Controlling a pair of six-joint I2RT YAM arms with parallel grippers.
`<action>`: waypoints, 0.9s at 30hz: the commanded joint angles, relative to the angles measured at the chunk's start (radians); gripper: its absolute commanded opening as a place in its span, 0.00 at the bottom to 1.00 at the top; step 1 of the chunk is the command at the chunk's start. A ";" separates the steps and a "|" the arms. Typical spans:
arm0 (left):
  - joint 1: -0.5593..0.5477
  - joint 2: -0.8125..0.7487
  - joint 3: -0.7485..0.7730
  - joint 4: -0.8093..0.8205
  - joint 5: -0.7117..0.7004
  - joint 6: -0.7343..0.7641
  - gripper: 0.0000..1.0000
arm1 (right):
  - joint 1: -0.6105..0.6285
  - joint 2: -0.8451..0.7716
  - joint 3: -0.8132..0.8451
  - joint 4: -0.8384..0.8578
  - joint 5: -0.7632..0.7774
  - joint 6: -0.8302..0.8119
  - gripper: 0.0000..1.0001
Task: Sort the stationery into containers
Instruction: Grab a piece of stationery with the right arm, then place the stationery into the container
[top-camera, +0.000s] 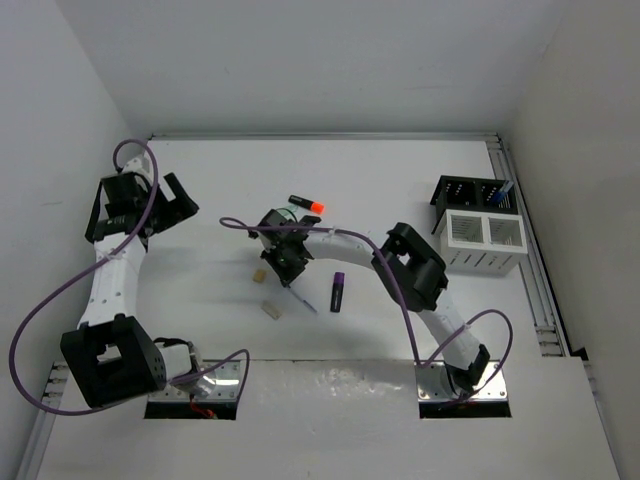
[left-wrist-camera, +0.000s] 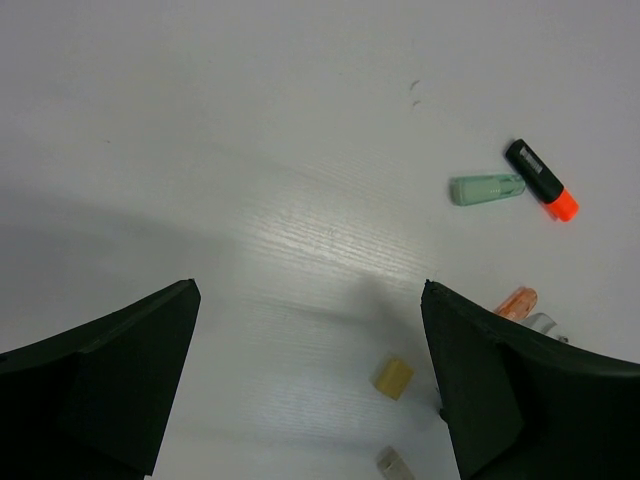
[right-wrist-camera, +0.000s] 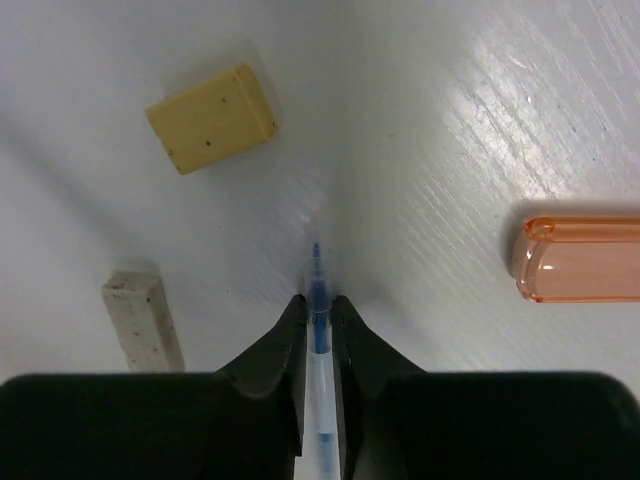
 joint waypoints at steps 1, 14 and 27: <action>0.013 -0.015 -0.006 0.022 0.008 0.012 1.00 | 0.002 0.034 0.023 -0.044 0.019 -0.002 0.05; 0.011 -0.203 -0.086 0.281 0.182 0.062 0.96 | -0.176 -0.427 -0.020 0.069 0.012 -0.095 0.00; -0.073 -0.178 -0.125 0.564 0.368 -0.031 0.98 | -0.994 -0.861 -0.395 0.617 0.135 0.003 0.00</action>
